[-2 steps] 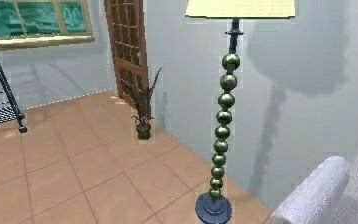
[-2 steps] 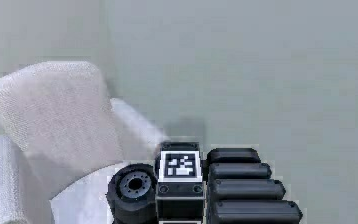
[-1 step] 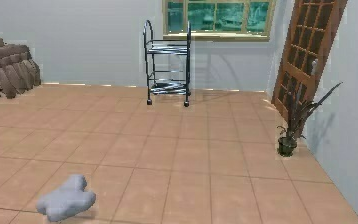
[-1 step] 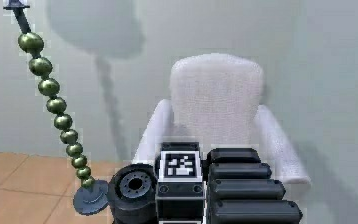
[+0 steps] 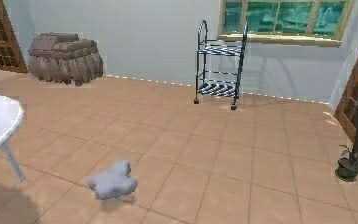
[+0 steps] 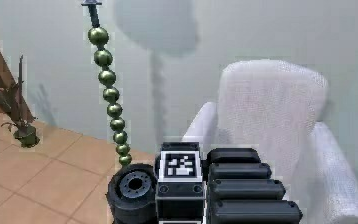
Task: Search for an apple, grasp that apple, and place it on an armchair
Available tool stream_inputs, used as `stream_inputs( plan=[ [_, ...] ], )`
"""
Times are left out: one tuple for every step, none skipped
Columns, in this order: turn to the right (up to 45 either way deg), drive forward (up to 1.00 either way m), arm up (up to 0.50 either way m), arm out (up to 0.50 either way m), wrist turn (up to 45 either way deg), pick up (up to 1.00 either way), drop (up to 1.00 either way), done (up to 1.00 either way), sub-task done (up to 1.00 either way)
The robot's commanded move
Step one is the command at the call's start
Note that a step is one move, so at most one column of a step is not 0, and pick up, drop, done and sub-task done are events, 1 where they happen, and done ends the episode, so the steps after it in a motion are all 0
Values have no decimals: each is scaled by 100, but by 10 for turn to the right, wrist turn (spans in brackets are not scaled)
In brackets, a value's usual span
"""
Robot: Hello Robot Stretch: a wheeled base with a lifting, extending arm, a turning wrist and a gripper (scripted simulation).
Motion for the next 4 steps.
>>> stream_inputs(
  plan=[
    [450, 0, 0, 0, 0, 0, 0, 0, 0],
    [450, 0, 0, 0, 0, 0, 0, 0, 0],
    [450, 0, 0, 0, 0, 0, 0, 0, 0],
    [-450, 0, 0, 0, 0, 0, 0, 0, 0]
  ],
)
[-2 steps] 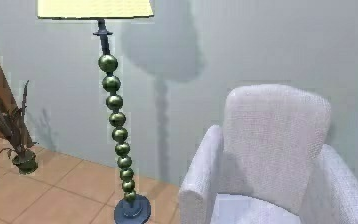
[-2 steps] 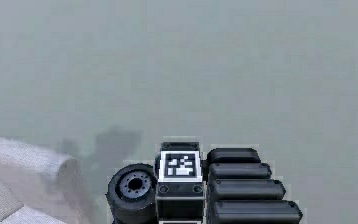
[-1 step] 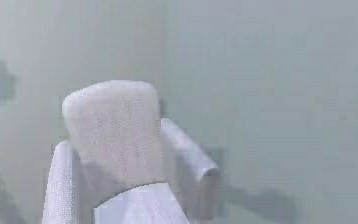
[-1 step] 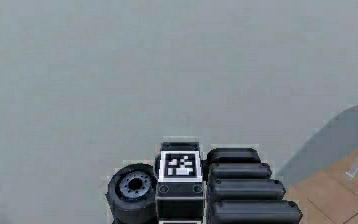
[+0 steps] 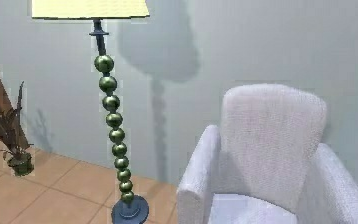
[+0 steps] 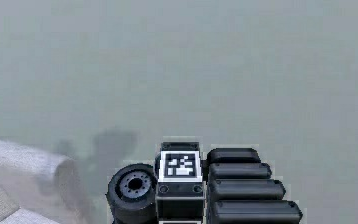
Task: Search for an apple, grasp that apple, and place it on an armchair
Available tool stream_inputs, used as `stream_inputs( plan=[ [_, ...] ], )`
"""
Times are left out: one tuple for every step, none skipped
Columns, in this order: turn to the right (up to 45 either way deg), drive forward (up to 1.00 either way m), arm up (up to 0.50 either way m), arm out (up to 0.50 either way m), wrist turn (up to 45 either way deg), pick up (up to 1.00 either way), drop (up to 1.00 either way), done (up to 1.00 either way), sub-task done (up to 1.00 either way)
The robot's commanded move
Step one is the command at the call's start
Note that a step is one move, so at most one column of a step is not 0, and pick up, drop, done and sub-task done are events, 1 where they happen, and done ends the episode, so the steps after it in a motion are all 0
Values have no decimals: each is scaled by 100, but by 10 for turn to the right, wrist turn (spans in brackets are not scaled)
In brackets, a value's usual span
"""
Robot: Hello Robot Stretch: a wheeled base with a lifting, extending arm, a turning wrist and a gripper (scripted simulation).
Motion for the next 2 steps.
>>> stream_inputs(
  plan=[
    [-450, 0, 0, 0, 0, 0, 0, 0, 0],
    [-300, 0, 0, 0, 0, 0, 0, 0, 0]
  ],
)
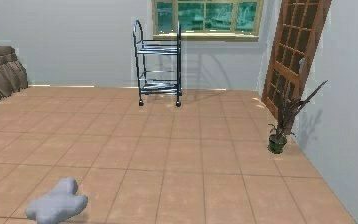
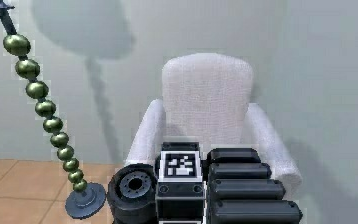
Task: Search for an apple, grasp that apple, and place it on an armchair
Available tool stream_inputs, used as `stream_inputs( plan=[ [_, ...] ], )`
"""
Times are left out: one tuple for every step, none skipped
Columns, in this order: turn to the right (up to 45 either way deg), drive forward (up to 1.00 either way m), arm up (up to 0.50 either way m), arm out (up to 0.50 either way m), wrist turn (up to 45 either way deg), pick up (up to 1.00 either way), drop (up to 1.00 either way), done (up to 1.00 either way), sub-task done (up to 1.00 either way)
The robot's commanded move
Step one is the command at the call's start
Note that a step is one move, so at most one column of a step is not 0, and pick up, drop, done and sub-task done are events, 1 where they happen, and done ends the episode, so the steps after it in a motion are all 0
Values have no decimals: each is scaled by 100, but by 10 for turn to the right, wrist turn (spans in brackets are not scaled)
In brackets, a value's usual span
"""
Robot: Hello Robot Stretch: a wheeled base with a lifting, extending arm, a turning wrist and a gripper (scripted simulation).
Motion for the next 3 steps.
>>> stream_inputs(
  plan=[
    [-30, 0, 0, 0, 0, 0, 0, 0, 0],
    [0, 0, 0, 48, 0, 0, 0, 0, 0],
    [0, 0, 0, 0, 450, 0, 0, 0, 0]
  ],
)
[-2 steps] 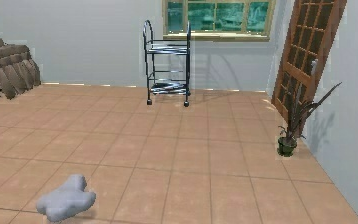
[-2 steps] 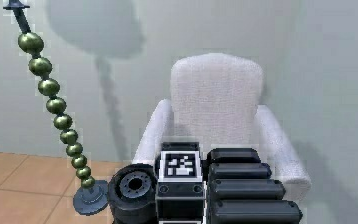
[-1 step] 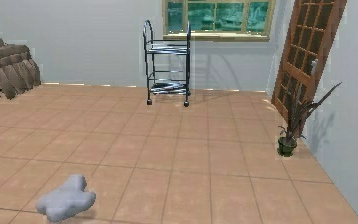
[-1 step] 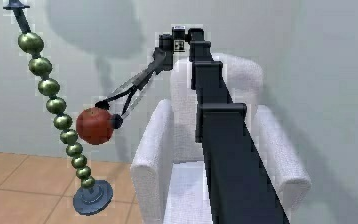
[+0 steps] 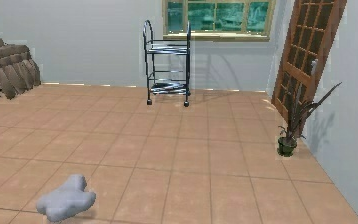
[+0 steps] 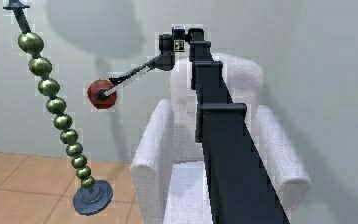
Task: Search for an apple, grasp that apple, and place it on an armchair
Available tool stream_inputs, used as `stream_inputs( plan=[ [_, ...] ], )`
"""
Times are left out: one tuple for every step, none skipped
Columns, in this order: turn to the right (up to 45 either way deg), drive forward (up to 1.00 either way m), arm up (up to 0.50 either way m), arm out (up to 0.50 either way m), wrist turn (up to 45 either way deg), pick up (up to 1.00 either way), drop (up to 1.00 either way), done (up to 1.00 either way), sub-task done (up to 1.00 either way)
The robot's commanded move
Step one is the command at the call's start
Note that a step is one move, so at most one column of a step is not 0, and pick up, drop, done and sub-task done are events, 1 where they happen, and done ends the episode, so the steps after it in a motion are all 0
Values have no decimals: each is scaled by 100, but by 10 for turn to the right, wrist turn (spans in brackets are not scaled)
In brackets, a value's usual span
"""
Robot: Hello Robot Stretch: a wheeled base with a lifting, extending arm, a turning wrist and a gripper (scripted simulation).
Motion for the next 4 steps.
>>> stream_inputs(
  plan=[
    [0, 0, 0, 0, 450, 0, 0, 0, 0],
    [0, 0, 0, 0, 450, 0, 0, 0, 0],
    [0, 0, 0, 0, 450, 0, 0, 0, 0],
    [0, 0, 0, 0, 30, 0, 0, 0, 0]
  ],
)
